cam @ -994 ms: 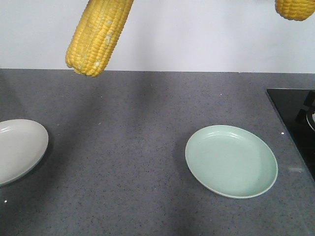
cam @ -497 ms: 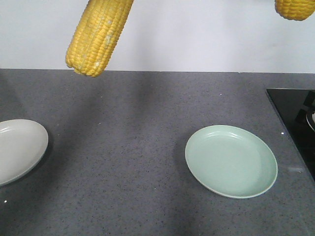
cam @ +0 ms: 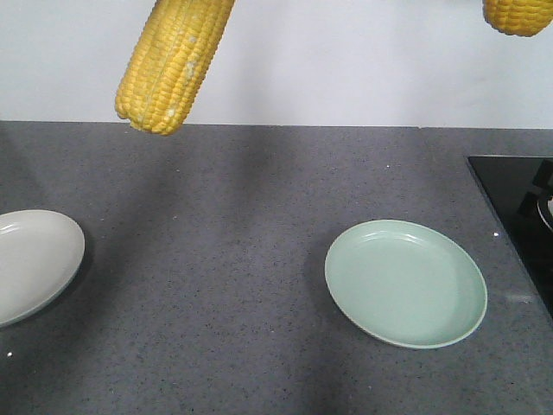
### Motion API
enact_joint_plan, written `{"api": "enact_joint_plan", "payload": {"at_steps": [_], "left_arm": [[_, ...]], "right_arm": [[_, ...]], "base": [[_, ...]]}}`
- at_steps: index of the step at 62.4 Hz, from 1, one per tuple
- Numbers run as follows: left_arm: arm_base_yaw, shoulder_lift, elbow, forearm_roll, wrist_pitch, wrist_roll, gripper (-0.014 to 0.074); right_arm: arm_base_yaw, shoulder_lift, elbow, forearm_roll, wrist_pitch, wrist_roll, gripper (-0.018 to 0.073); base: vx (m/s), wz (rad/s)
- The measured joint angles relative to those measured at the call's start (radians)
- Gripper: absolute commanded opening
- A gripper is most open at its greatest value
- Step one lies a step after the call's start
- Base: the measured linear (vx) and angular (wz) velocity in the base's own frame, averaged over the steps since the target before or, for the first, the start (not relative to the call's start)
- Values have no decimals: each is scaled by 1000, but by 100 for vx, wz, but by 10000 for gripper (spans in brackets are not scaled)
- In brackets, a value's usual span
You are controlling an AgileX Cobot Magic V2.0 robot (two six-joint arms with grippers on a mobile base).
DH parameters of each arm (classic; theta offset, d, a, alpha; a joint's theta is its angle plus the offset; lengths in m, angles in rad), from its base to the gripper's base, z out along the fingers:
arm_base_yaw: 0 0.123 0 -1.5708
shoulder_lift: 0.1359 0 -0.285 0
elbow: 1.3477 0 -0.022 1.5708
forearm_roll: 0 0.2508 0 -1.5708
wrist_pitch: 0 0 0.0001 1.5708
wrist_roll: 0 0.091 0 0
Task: Distribute corn equally
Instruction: 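Lower the right gripper's corn cob onto the pale green plate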
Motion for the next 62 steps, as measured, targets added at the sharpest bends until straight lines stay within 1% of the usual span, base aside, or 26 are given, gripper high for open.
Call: {"api": "enact_joint_plan", "payload": {"at_steps": [62], "left_arm": [[0, 0, 0, 0, 0, 0, -7]], "right_arm": [[0, 0, 0, 0, 0, 0, -4]], "base": [[0, 0]]}}
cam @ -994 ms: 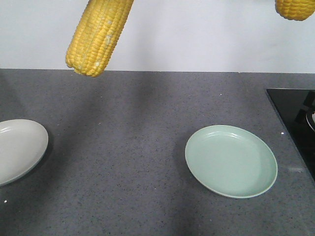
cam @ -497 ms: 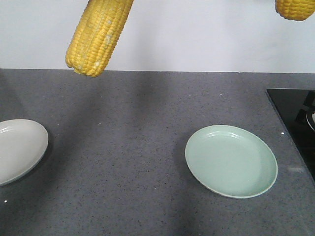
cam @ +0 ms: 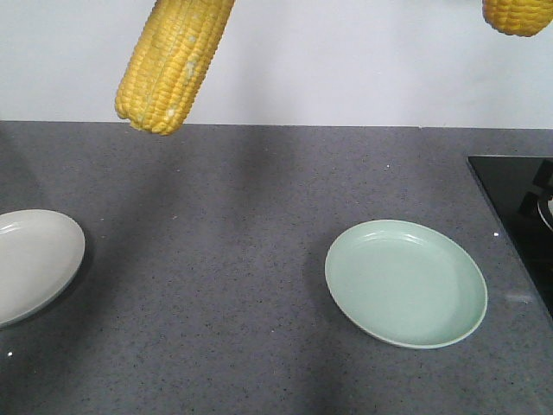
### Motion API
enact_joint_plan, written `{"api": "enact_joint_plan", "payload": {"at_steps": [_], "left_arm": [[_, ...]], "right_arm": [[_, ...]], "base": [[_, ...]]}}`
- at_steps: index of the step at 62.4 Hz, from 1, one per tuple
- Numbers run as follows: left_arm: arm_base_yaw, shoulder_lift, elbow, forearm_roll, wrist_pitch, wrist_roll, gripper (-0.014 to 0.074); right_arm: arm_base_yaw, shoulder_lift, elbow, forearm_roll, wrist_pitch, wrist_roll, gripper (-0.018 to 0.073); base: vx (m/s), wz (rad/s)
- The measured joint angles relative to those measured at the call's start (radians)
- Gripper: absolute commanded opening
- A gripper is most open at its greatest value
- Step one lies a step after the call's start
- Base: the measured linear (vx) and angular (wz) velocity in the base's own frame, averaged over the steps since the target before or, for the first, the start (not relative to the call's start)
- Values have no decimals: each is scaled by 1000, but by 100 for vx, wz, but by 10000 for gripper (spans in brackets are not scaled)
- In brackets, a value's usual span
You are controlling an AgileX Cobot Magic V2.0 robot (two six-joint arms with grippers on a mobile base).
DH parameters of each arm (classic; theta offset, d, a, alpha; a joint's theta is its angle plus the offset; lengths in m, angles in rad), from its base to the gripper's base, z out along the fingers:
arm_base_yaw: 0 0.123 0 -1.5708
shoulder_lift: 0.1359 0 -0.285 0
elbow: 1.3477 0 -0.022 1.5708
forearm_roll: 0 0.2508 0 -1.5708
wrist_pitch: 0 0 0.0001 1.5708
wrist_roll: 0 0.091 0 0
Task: Distribute corn equally
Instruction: 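Lower the right gripper's corn cob onto the pale green plate, then open the right gripper to release the cob on the plate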
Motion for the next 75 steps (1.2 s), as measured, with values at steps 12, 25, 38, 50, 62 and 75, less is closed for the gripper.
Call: {"api": "enact_joint_plan", "payload": {"at_steps": [12, 25, 38, 50, 62, 75], "left_arm": [[0, 0, 0, 0, 0, 0, -7], [0, 0, 0, 0, 0, 0, -7], [0, 0, 0, 0, 0, 0, -7], [0, 0, 0, 0, 0, 0, -7], [0, 0, 0, 0, 0, 0, -7], [0, 0, 0, 0, 0, 0, -7]], "right_arm": [[0, 0, 0, 11, 0, 0, -4], [0, 20, 1, 26, -1, 86, -4], [0, 80, 197, 52, -13, 164, -4], [0, 128, 546, 56, -28, 85, -4], [0, 204, 782, 52, -39, -65, -4], [0, 277, 831, 48, -62, -106, 8]], "base": [[0, 0], [0, 0], [0, 0], [0, 0], [0, 0], [0, 0]]}}
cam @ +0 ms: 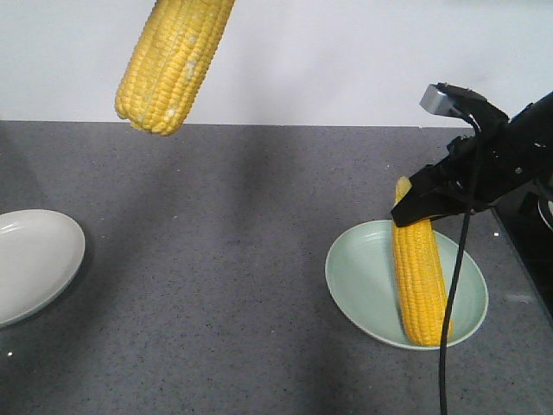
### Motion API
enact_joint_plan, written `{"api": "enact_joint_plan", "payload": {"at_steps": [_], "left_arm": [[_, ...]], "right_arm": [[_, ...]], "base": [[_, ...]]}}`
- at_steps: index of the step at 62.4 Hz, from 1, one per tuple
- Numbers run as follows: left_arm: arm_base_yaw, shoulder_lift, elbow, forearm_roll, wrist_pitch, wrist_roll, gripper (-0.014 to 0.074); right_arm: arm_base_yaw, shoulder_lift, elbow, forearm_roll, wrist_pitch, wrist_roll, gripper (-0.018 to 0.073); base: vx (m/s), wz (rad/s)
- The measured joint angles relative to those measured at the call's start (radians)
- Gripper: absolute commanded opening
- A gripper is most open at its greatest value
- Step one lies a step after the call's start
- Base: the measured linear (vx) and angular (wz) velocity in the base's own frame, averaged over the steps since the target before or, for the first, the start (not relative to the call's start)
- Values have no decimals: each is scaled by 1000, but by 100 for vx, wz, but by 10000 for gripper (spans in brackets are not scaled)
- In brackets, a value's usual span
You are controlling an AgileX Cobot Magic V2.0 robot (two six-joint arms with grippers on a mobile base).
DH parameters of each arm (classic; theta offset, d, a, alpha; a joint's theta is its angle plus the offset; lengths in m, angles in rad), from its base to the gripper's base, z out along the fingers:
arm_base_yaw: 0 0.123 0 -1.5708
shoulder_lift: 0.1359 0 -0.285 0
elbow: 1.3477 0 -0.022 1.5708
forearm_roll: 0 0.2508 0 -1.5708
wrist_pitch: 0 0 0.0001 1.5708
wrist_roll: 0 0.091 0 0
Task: Distribute corn equally
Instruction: 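Open the right gripper to release the cob on the plate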
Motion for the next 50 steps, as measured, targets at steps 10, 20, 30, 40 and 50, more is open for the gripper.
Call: {"api": "enact_joint_plan", "payload": {"at_steps": [10, 20, 30, 40, 50], "left_arm": [[0, 0, 0, 0, 0, 0, -7], [0, 0, 0, 0, 0, 0, -7], [0, 0, 0, 0, 0, 0, -7], [0, 0, 0, 0, 0, 0, -7], [0, 0, 0, 0, 0, 0, -7]], "right_arm": [[0, 29, 0, -28, -12, -3, 75], [0, 33, 0, -40, -12, -4, 212], [0, 33, 0, -56, -15, -4, 392], [0, 33, 0, -69, -18, -1, 480], [0, 33, 0, -71, -22, 0, 469]], "base": [[0, 0], [0, 0], [0, 0], [0, 0], [0, 0]]}}
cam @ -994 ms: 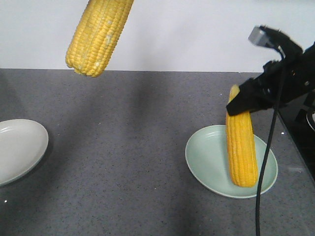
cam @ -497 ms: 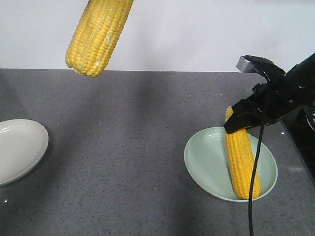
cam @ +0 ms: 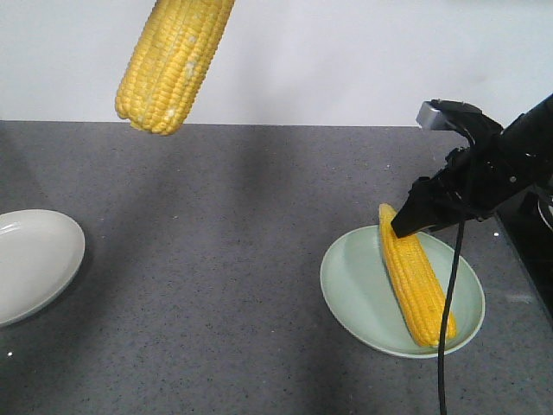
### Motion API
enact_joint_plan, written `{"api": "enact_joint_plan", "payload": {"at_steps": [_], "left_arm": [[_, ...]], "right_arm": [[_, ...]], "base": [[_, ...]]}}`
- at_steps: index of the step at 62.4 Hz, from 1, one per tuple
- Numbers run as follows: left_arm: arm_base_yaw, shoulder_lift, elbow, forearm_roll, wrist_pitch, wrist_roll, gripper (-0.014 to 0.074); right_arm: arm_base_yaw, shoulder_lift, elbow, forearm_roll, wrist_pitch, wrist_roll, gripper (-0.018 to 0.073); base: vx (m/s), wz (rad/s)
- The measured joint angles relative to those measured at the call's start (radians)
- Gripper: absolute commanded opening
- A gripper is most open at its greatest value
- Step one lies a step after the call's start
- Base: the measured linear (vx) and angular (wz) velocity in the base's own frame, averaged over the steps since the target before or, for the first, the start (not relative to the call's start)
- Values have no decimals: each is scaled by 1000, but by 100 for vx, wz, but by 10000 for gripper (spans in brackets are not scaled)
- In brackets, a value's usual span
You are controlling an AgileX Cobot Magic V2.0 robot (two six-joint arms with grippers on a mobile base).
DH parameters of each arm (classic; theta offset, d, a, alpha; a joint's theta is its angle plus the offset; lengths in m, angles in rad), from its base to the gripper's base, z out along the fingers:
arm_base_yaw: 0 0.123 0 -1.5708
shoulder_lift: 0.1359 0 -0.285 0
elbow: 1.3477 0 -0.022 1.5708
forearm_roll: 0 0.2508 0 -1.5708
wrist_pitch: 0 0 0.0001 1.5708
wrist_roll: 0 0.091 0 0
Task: Distribute corn equally
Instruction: 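Open the right gripper to release the cob on the plate, then raise the right gripper up and away from the green plate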
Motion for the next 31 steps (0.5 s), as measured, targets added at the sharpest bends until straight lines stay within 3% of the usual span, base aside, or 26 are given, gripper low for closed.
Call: {"api": "enact_joint_plan", "payload": {"at_steps": [10, 27, 31], "left_arm": [[0, 0, 0, 0, 0, 0, -7], [0, 0, 0, 0, 0, 0, -7], [0, 0, 0, 0, 0, 0, -7]], "right_arm": [[0, -2, -37, 0, 4, 5, 393], [0, -167, -180, 4, 0, 23, -15], [0, -223, -204, 7, -7, 24, -12]], "base": [[0, 0], [0, 0], [0, 0]]}}
